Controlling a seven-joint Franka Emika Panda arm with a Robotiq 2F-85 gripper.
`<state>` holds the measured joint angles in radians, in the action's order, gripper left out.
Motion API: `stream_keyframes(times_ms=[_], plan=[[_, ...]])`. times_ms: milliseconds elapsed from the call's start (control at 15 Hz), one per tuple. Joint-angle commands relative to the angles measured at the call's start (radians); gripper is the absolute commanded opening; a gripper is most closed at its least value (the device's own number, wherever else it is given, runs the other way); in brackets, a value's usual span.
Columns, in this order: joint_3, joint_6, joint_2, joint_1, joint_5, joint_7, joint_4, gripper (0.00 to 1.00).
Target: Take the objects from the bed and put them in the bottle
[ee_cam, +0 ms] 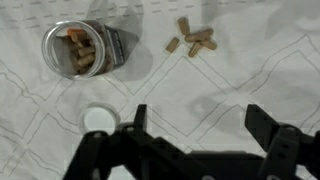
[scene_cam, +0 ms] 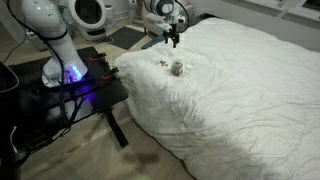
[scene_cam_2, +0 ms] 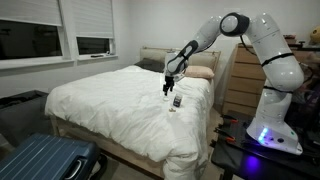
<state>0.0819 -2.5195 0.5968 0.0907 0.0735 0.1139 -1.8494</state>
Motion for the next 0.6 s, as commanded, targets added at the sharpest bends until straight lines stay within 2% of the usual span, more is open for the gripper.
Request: stream_keyframes(times_ms=[0, 533], plan=[[-0.017, 0.011, 0.044, 0.014, -0.002, 0.017, 0.038, 1.0], [-0.05, 0.038, 0.132, 0.036, -0.037, 0.023, 0.074, 1.0]])
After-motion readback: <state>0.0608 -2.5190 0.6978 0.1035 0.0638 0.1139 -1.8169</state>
